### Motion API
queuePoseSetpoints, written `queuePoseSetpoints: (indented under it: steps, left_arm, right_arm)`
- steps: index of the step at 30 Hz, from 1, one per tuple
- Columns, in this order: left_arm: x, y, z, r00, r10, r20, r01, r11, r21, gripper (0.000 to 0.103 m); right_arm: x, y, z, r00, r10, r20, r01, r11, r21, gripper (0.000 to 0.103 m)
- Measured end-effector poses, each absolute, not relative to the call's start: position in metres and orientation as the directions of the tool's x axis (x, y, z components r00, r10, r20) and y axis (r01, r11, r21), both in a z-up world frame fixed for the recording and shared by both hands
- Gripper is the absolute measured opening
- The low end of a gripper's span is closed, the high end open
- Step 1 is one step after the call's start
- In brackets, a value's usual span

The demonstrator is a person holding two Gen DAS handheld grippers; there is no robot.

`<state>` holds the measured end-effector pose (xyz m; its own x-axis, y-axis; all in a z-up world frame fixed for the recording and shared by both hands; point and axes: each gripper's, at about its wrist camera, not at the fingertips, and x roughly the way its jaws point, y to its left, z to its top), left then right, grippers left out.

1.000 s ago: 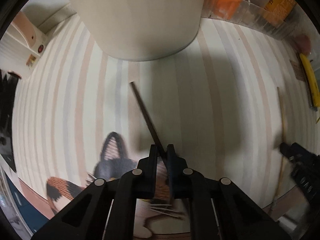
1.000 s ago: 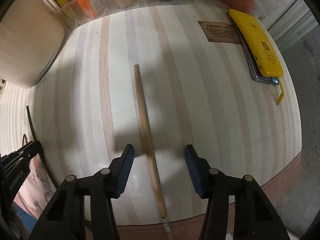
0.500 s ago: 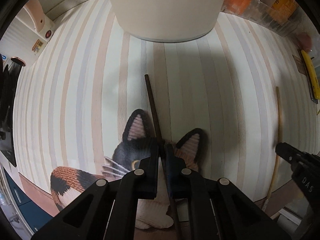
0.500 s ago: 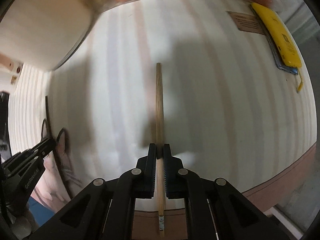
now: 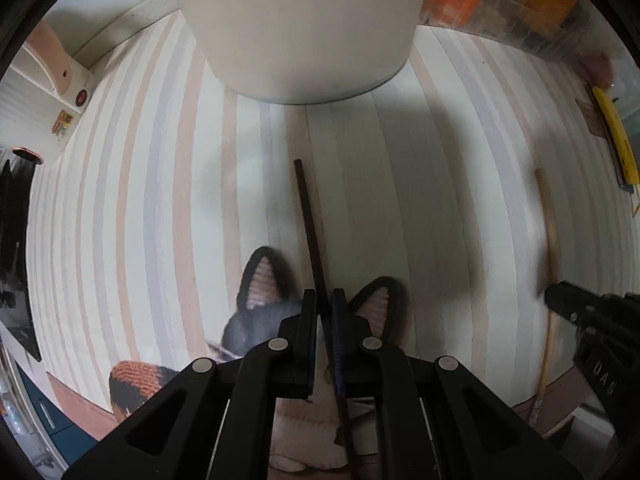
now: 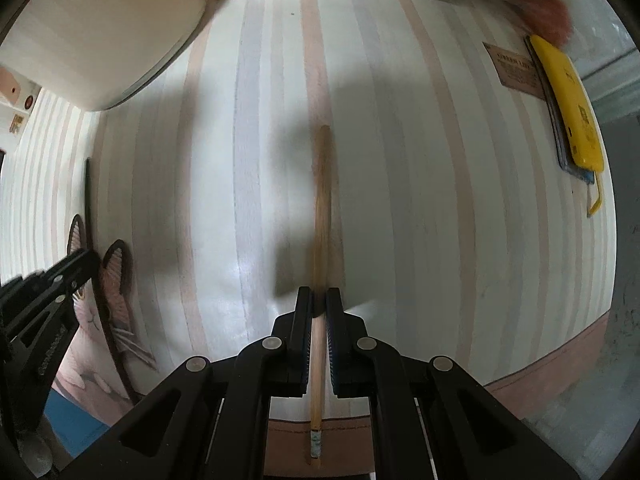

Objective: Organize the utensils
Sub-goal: 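Lift the black chopstick with the left gripper while the right lifts the wooden one over the holder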

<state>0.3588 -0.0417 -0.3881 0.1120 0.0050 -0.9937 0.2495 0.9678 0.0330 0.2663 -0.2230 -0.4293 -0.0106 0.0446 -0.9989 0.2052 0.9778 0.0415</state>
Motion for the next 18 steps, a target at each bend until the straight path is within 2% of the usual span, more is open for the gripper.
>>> queuePoseSetpoints:
  steps: [3,5,8,12,18]
  left_arm:
    - [0.363,-0.035,-0.389,0.085,-0.027,-0.996,0.230,0.973,-0.007,0.006]
    - [0.367,-0.025,-0.389,0.057,-0.080,-0.995,0.208,0.976,-0.066,0.014]
    - [0.374,-0.011,-0.391,0.021,-0.117,-0.993,0.184,0.977,-0.112,0.015]
    - [0.375,-0.007,-0.391,0.021,-0.100,-0.995,0.184,0.978,-0.094,0.015]
    - [0.372,-0.027,-0.393,0.068,-0.039,-0.997,0.202,0.979,-0.025,0.003]
  right_arm:
    - [0.269,-0.219,-0.431,-0.022,0.063,-0.998,0.198,0.978,0.057,0.007]
    - [0.276,-0.224,-0.431,-0.039,0.082,-0.996,0.210,0.975,0.072,0.007]
    - [0.283,-0.231,-0.434,-0.066,0.100,-0.993,0.223,0.971,0.083,0.008]
    - [0.290,-0.241,-0.434,-0.094,0.083,-0.992,0.211,0.975,0.062,0.008]
    - [0.299,-0.229,-0.433,-0.082,0.025,-0.996,0.167,0.986,0.011,0.008]
